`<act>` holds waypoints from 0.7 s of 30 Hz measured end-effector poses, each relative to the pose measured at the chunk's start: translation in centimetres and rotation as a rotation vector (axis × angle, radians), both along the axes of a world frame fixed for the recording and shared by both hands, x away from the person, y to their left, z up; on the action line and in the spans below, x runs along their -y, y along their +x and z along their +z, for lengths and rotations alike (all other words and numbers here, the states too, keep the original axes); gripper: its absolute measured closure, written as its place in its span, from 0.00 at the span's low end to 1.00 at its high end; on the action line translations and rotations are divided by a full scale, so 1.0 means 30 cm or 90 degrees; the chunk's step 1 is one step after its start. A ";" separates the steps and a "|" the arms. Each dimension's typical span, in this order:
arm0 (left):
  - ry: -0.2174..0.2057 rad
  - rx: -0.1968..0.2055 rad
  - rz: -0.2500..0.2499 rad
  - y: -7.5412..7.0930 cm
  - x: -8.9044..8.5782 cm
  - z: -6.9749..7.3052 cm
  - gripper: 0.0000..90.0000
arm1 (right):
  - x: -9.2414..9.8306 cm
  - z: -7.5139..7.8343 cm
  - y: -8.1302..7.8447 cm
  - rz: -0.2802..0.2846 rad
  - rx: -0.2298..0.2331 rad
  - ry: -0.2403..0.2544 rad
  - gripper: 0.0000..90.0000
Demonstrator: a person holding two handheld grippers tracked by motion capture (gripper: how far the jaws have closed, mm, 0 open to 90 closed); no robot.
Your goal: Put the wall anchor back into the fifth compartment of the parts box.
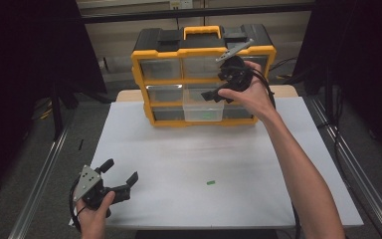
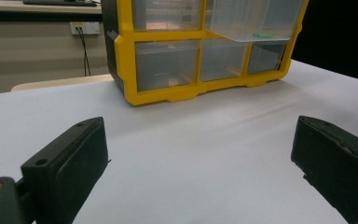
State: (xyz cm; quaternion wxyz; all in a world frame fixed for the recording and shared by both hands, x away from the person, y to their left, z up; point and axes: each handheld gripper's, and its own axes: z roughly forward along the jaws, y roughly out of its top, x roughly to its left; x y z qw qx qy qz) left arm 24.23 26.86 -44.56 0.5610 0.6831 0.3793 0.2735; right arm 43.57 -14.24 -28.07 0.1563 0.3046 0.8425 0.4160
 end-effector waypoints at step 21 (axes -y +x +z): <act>0.002 0.006 0.004 -0.004 -0.002 0.005 0.04 | 0.143 -0.148 -0.191 -0.018 0.046 0.147 0.03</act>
